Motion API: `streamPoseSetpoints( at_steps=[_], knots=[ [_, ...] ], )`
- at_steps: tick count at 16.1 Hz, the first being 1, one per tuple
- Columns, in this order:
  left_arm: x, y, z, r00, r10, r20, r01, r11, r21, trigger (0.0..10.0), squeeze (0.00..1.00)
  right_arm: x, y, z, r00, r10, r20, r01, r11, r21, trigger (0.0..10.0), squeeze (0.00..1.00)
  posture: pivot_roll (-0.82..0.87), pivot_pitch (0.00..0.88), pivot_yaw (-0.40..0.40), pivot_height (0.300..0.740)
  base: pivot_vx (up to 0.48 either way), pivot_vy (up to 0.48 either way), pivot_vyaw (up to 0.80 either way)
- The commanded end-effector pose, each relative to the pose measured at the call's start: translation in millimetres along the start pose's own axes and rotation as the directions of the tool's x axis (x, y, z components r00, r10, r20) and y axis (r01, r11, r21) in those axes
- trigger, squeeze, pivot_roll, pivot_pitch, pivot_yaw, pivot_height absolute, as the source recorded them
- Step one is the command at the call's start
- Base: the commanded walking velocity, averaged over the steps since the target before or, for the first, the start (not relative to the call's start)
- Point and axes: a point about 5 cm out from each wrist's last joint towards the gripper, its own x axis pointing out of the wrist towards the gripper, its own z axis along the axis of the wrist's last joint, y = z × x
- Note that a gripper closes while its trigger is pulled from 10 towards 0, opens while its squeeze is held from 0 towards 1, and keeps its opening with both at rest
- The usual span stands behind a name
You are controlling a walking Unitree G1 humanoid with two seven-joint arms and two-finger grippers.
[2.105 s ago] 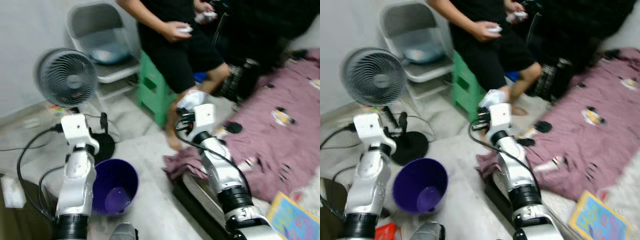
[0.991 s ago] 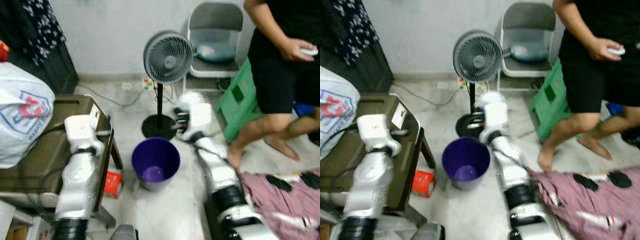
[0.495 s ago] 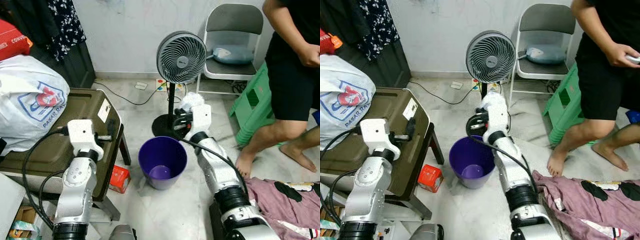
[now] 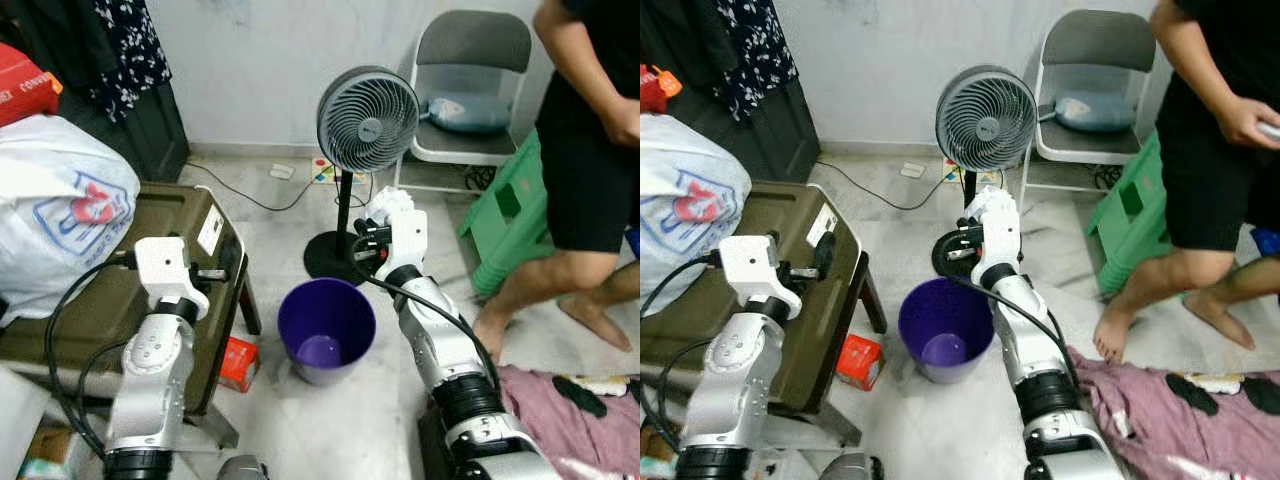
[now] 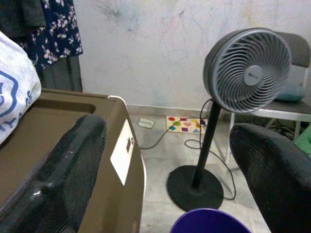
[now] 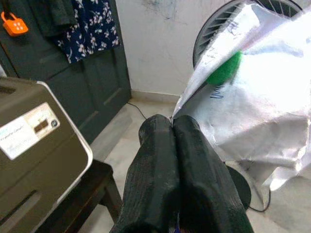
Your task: Clean up the room
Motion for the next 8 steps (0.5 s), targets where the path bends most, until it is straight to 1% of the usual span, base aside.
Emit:
streamPoseSetpoints(
  at_steps=[1, 6, 7, 8],
  knots=[
    [-0.2, -3.8, 1.6, 1.0, -0.025, -0.002, 0.025, 1.0, -0.002, 10.0, 0.0, -1.7, -5.2, 1.1, 1.0, -0.022, -0.001, 0.022, 1.0, -0.005, 10.0, 0.0, 0.05, 0.056, -0.014, 0.74, 0.356, 0.0, 0.0],
    [1.2, -5.4, 1.1, 1.0, -0.025, -0.006, 0.025, 1.0, -0.012, 10.0, 0.0, -1.3, -6.4, 0.6, 1.0, -0.026, -0.007, 0.026, 1.0, -0.013, 10.0, 0.0, 0.05, 0.046, -0.014, 0.74, 0.33, 0.0, 0.0],
    [1.5, -5.4, 0.8, 1.0, -0.022, -0.008, 0.022, 1.0, -0.009, 10.0, 0.0, -1.2, -6.5, 0.6, 1.0, -0.025, -0.008, 0.025, 1.0, -0.014, 10.0, 0.0, 0.05, 0.043, -0.014, 0.74, 0.0, 0.0, 0.0],
    [2.4, -3.9, 0.6, 1.0, 0.006, -0.01, -0.006, 1.0, 0.005, 10.0, 0.0, -1.3, -6.8, 0.8, 1.0, -0.025, -0.007, 0.025, 1.0, -0.016, 10.0, 0.0, 0.05, 0.041, -0.015, 0.74, 0.0, 0.0, 0.0]
  ],
)
